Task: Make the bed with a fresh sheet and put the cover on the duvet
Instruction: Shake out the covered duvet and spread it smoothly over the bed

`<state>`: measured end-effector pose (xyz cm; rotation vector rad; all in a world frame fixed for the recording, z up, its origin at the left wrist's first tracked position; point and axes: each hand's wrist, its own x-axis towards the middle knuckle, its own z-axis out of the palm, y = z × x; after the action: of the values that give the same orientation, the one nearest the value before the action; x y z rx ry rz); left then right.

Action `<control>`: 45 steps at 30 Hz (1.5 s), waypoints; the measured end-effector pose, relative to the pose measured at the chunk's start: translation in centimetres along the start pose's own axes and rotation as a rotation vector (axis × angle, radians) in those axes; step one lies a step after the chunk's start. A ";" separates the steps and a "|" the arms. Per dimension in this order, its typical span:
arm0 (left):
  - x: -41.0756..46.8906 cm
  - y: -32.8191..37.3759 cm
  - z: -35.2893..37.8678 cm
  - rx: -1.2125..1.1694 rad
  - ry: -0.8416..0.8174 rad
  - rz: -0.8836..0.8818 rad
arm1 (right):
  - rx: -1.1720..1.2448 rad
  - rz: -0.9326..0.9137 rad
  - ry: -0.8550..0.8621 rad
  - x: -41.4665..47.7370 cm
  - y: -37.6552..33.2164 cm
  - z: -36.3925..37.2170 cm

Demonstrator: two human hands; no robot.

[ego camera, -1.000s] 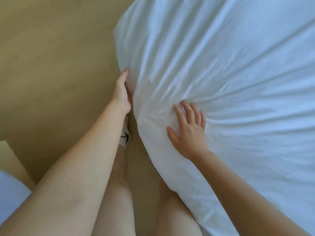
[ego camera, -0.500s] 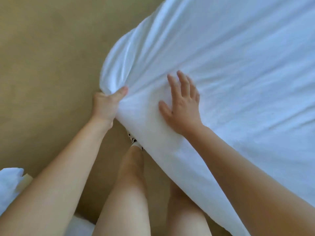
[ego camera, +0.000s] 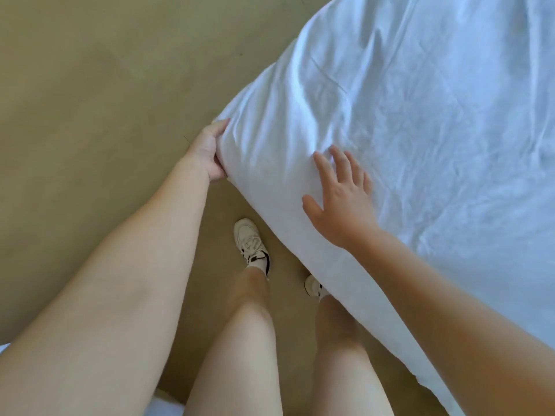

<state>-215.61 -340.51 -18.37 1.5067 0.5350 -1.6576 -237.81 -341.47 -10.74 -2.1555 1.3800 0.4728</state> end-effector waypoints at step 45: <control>9.1 15.3 22.4 1.679 -0.381 -0.071 | 0.744 1.047 0.231 17.0 -7.0 -9.2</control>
<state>-216.86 -369.06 -19.53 2.0132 -1.3972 -2.4516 -224.25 -356.95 -11.10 -0.8094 2.2929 0.0162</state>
